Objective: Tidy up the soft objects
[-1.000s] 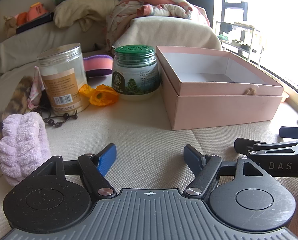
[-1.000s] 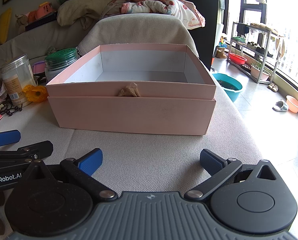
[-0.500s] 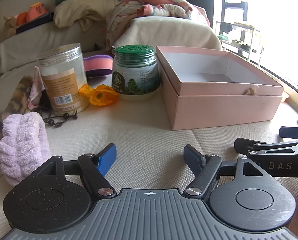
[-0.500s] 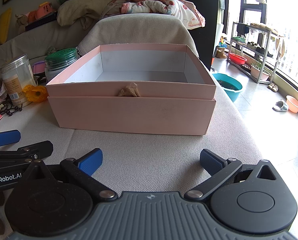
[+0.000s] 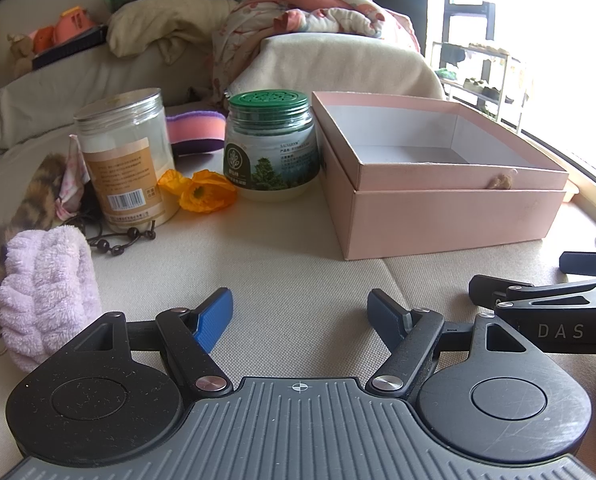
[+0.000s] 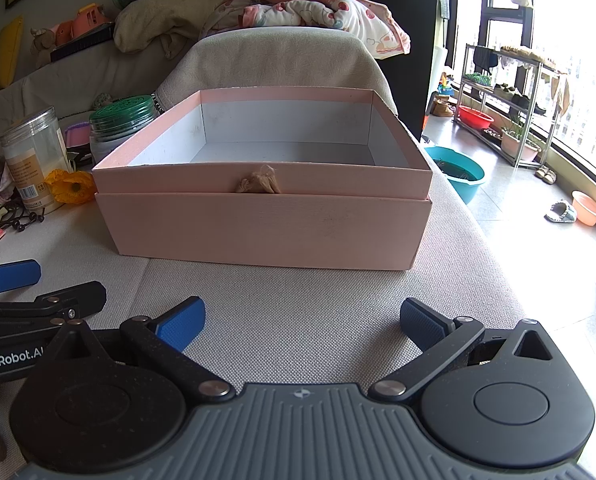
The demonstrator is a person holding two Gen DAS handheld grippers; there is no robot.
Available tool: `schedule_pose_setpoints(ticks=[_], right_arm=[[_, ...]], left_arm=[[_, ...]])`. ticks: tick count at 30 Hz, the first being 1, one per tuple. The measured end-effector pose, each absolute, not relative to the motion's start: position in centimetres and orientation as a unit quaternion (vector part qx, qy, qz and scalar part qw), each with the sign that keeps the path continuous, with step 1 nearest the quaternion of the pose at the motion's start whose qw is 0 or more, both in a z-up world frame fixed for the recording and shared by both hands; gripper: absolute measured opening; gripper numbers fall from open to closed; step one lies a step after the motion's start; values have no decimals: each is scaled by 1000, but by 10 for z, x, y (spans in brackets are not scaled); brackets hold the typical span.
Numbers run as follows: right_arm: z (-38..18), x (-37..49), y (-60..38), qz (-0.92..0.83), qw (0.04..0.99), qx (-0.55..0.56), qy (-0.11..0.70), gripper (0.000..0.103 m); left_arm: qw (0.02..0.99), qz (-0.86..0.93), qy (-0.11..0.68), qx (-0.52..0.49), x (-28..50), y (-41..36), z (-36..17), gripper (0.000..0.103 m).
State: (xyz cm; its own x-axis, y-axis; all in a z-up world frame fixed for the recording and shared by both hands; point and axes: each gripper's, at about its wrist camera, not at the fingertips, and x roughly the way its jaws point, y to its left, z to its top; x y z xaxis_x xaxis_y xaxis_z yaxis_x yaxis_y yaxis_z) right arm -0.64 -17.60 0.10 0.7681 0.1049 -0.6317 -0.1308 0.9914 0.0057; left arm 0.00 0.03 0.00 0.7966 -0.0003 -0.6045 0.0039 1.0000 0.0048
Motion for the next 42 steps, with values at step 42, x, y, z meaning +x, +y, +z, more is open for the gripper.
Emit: schedule_pose_setpoints(ticks=[42], right_arm=[[8, 7, -177, 90, 920, -36, 381, 103]], left_arm=[[962, -44, 263, -65, -42, 45, 38, 75]])
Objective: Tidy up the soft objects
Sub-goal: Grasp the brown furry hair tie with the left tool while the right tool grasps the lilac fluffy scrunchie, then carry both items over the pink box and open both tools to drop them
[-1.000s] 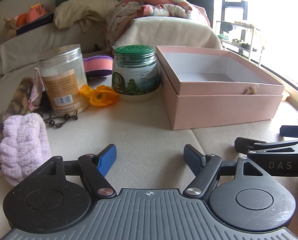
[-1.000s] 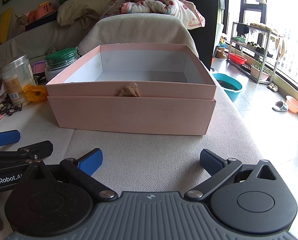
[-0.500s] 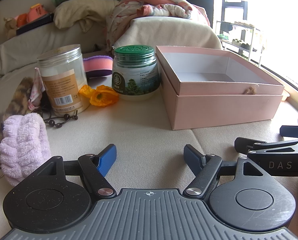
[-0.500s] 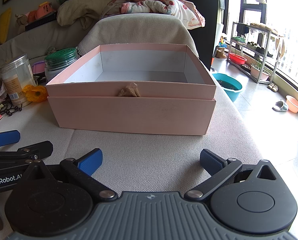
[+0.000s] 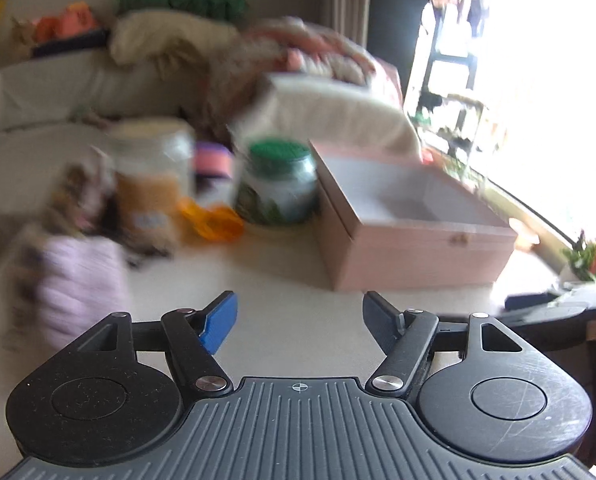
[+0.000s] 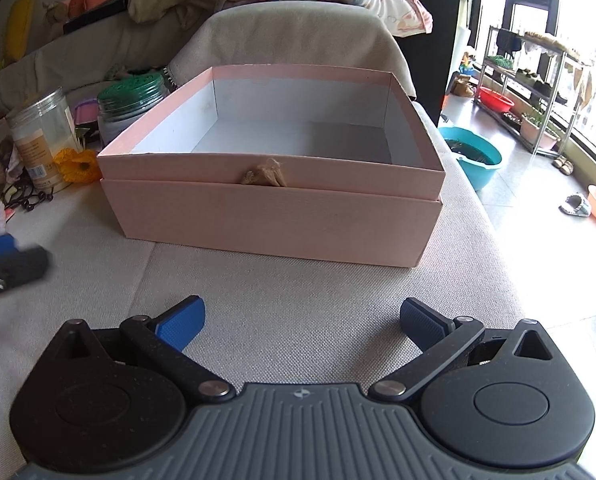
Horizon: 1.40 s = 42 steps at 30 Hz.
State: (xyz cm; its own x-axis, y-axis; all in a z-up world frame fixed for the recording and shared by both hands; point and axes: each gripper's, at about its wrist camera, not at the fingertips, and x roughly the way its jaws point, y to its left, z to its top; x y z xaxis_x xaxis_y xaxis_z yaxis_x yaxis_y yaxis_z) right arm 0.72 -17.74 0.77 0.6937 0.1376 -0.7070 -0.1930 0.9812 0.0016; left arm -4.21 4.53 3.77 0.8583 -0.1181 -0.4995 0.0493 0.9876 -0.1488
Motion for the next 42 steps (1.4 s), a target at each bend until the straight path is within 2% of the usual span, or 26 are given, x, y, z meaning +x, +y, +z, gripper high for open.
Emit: schedule_pose_setpoints(ticks=[4, 8, 12, 16, 18, 19, 21, 22, 23, 26, 34, 35, 36, 37, 39, 42], right_arm=[[4, 6, -178, 90, 922, -36, 376, 103], [5, 5, -179, 91, 921, -38, 376, 103], [6, 4, -179, 104, 920, -43, 376, 103], [8, 1, -174, 136, 913, -59, 379, 103], [12, -3, -166, 153, 912, -75, 373, 93], [15, -7, -160, 161, 913, -86, 365, 92], [27, -16, -142, 191, 916, -99, 338, 92], [33, -20, -131, 209, 917, -103, 325, 92], [39, -22, -119, 231, 915, -106, 314, 92], [53, -24, -68, 304, 896, -117, 303, 92], [55, -30, 65, 422, 843, -167, 288, 91], [52, -29, 75, 425, 839, -175, 292, 84], [48, -26, 83, 428, 833, -182, 301, 59], [46, -22, 88, 433, 824, -186, 316, 43], [53, -18, 85, 435, 818, -178, 333, 32], [81, -18, 64, 439, 823, -166, 319, 29]], left_arm=[[975, 35, 212, -49, -63, 93, 62, 75], [973, 102, 190, -86, -59, 161, 75, 75], [958, 50, 247, -134, -24, 211, 61, 75], [936, 46, 324, -125, 2, 225, 33, 75], [932, 48, 329, -143, 3, 235, 28, 75], [932, 44, 328, -150, 2, 240, 27, 74], [931, 30, 327, -161, -3, 245, 24, 66], [930, 19, 327, -165, -4, 248, 23, 48], [929, 7, 331, -167, -5, 251, 21, 20], [923, 4, 347, -165, -3, 254, 16, 19], [927, -35, 314, -205, -16, 277, 17, 18], [927, -38, 309, -211, -18, 280, 17, 18], [927, -41, 304, -216, -18, 282, 19, 18], [928, -44, 297, -219, -20, 285, 23, 18], [932, -52, 279, -224, -23, 291, 36, 18], [940, -61, 257, -214, -20, 294, 71, 17]])
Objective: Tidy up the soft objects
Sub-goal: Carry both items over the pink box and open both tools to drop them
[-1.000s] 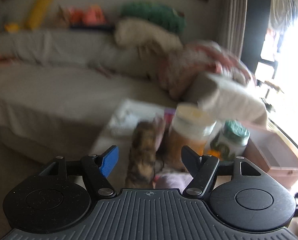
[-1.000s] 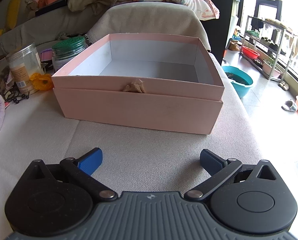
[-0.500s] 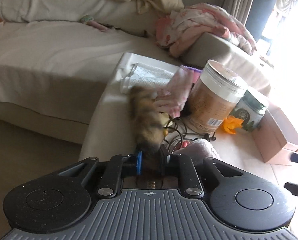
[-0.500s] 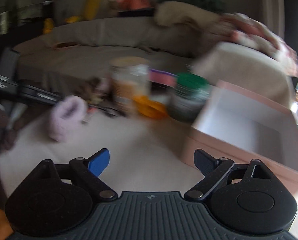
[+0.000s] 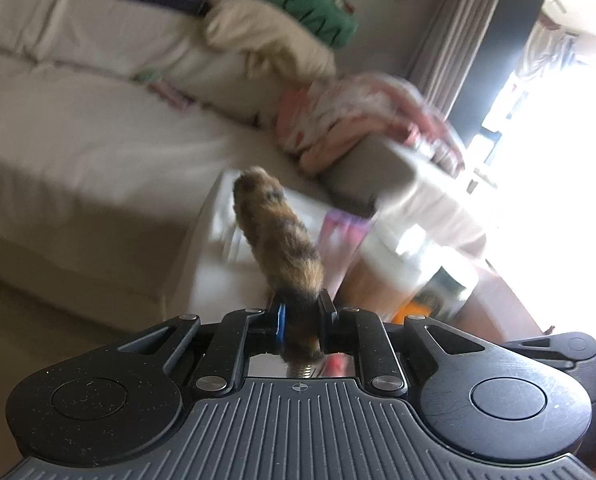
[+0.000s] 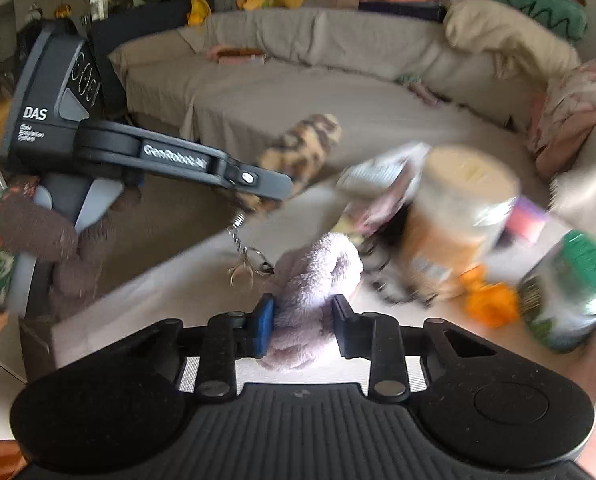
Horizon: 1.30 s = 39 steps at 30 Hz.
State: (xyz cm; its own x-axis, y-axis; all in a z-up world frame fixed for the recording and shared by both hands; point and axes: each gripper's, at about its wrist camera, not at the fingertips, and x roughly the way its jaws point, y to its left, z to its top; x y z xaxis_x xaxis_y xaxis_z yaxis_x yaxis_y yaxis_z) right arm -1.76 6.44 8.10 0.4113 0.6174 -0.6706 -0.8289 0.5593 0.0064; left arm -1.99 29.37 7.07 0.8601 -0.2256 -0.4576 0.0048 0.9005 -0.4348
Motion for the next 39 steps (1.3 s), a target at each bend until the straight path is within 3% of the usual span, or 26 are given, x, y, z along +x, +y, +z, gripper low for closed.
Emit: schedule_pose_setpoints(ticks=[10, 15, 20, 26, 36, 39], right_arm=[[237, -1, -43, 311, 929, -110, 170, 28], [270, 14, -105, 215, 963, -58, 148, 28], [275, 27, -156, 164, 974, -51, 146, 28], [278, 28, -224, 169, 974, -69, 137, 28], [255, 33, -264, 138, 979, -64, 134, 29], [237, 30, -264, 146, 978, -42, 144, 29]], left_arm=[[977, -156, 120, -80, 35, 245, 274, 17], [966, -248, 59, -39, 64, 183, 358, 17], [956, -289, 10, -36, 79, 116, 390, 17], [956, -282, 65, -47, 110, 40, 360, 18], [907, -290, 279, -124, 195, -13, 179, 19], [876, -306, 349, -132, 211, -19, 143, 24]])
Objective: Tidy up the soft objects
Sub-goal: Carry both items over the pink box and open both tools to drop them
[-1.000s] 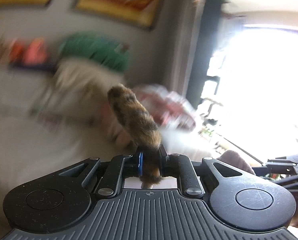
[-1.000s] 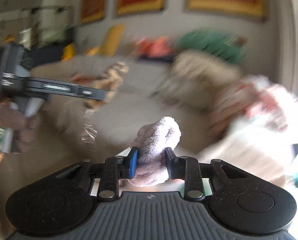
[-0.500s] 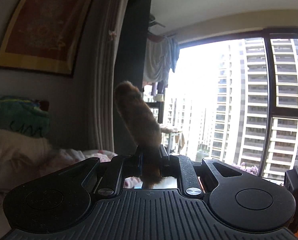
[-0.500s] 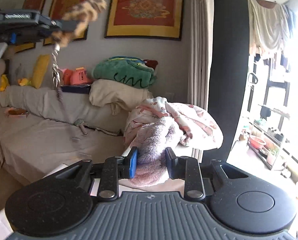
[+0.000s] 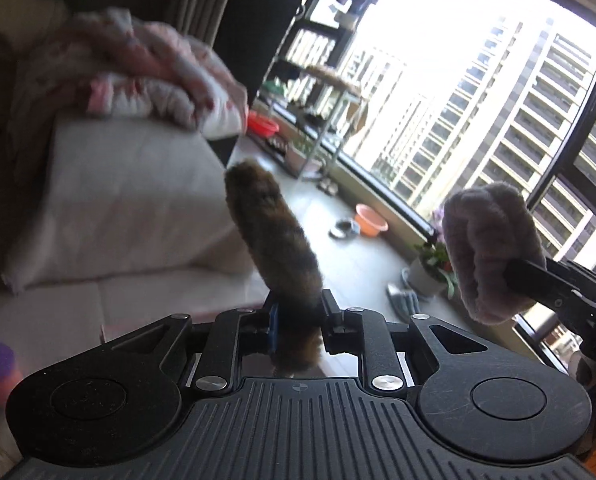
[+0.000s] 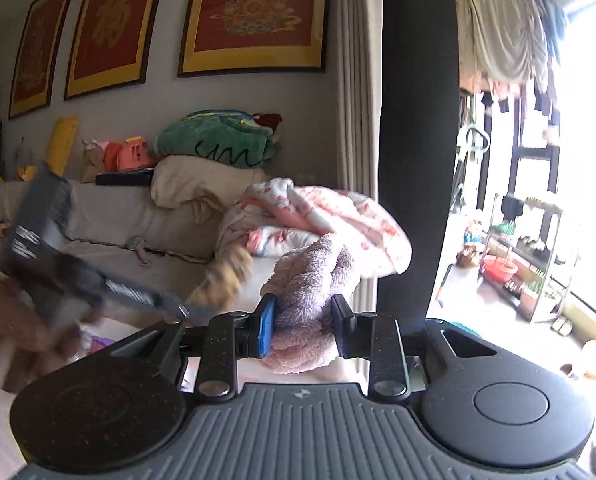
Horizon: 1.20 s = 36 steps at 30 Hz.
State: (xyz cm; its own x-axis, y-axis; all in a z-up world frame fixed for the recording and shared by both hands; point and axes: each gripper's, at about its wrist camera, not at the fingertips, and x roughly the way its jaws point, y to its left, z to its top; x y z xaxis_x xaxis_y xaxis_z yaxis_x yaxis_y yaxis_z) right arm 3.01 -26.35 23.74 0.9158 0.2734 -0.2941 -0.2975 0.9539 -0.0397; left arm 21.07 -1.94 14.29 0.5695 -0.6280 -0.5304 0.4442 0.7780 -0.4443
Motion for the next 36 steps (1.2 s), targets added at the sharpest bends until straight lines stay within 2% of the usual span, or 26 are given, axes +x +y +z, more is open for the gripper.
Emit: schedule_pose_setpoints(ticks=[2, 5, 7, 9, 12, 15, 19, 21, 23, 28, 36], right_arm=[[225, 37, -257, 159, 973, -26, 168, 29], [203, 57, -240, 179, 961, -20, 211, 30], [184, 70, -226, 191, 951, -17, 243, 36], [165, 84, -217, 199, 939, -8, 279, 51], [147, 94, -215, 182, 932, 18, 314, 53], [142, 88, -213, 161, 935, 31, 316, 55], [145, 65, -191, 125, 947, -18, 296, 58], [145, 48, -177, 103, 957, -47, 268, 70], [143, 34, -161, 76, 968, -56, 234, 74], [135, 26, -103, 146, 953, -63, 257, 74], [86, 13, 10, 306, 894, -135, 297, 74]], left_arm=[[860, -302, 389, -133, 214, -16, 127, 24], [864, -291, 387, -142, 210, 8, 115, 24], [872, -280, 369, -157, 197, 34, 116, 24], [886, -265, 346, -158, 165, 60, 135, 24], [918, -215, 309, -122, 133, 102, 141, 24], [943, -147, 284, -86, 90, 146, 144, 24], [957, -68, 267, -92, 48, 206, 131, 24], [956, -48, 267, -111, 34, 233, 125, 24], [953, -37, 272, -130, 28, 254, 115, 24], [938, -31, 308, -157, 27, 273, 79, 24], [935, -47, 327, -127, -1, 253, 47, 24]])
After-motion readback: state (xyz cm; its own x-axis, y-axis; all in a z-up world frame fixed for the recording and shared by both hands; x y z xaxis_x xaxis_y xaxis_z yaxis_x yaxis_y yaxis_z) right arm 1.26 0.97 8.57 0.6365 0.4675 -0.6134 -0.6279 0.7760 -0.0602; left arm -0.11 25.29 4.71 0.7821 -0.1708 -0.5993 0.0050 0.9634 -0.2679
